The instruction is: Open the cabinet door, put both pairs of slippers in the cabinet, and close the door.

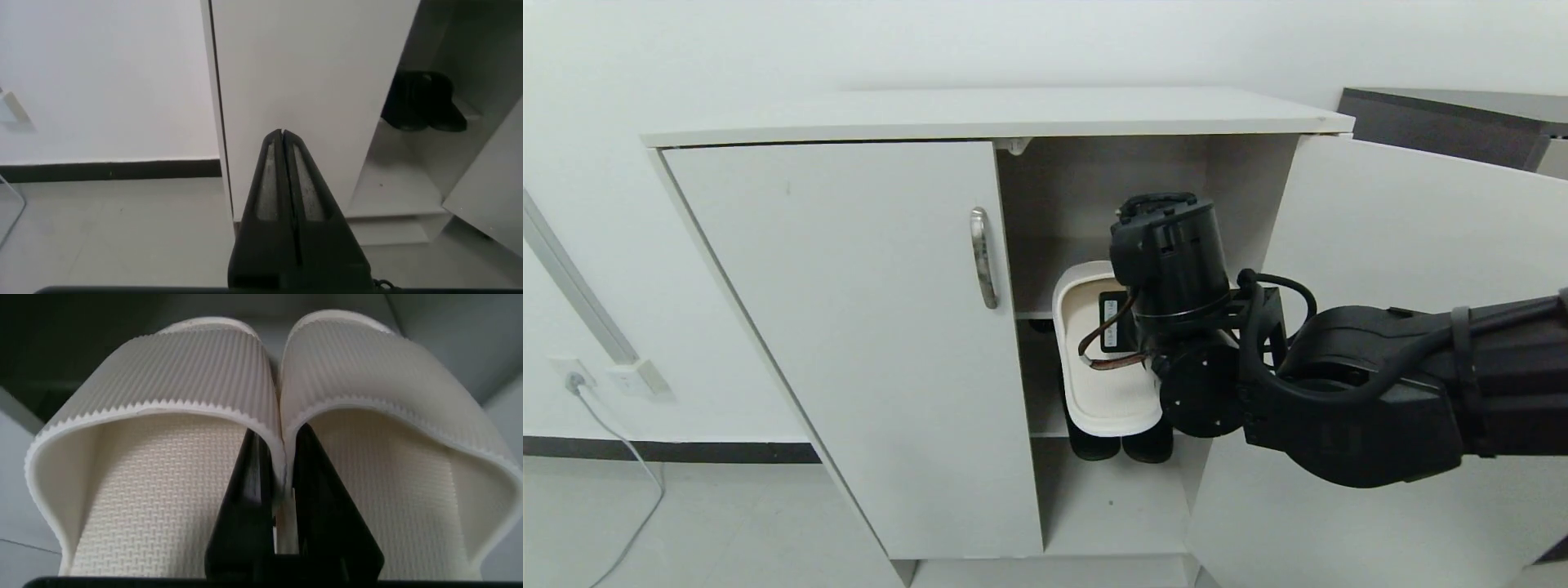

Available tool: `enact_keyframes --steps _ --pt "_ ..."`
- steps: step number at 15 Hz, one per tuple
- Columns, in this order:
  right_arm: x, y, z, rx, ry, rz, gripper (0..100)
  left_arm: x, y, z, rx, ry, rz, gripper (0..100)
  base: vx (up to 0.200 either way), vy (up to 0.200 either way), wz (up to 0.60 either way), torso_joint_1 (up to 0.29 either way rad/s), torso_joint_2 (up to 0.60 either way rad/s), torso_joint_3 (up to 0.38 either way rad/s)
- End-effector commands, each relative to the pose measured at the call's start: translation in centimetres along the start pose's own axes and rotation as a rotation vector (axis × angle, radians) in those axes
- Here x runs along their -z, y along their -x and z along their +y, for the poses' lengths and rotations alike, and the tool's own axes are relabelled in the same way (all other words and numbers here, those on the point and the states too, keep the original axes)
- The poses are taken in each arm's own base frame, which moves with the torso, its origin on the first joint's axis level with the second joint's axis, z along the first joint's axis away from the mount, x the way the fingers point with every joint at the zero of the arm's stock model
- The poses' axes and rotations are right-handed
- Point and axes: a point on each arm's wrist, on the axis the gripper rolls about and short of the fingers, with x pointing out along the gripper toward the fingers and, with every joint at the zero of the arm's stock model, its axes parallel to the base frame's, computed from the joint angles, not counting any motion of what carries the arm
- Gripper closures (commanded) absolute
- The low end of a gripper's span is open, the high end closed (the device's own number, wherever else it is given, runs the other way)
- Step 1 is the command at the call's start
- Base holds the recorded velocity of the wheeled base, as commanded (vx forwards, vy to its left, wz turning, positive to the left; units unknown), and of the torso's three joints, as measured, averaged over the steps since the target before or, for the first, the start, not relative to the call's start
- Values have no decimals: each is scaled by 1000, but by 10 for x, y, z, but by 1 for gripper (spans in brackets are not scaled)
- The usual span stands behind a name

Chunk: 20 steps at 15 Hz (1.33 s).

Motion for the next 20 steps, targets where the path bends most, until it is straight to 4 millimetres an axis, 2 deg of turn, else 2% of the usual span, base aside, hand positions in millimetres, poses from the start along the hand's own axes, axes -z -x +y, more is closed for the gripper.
enact_keyframes --steps 1,4,7,11,14,20 --pt "4 -1 0 3 10 8 100 0 0 0 -1 0 0 100 0 0 0 0 0 0" --pt "13 2 5 -14 25 15 100 0 0 0 -1 0 0 100 0 0 0 0 0 0" --pt "14 1 8 -26 38 5 100 0 0 0 -1 0 0 100 0 0 0 0 0 0" --pt "22 -13 10 -60 35 17 100 0 0 0 -1 3 0 100 0 0 0 0 0 0" --pt "12 -39 4 -45 3 4 100 0 0 0 -1 3 0 100 0 0 0 0 0 0" --pt "-11 -67 3 -11 2 -35 100 0 0 0 -1 3 0 100 0 0 0 0 0 0"
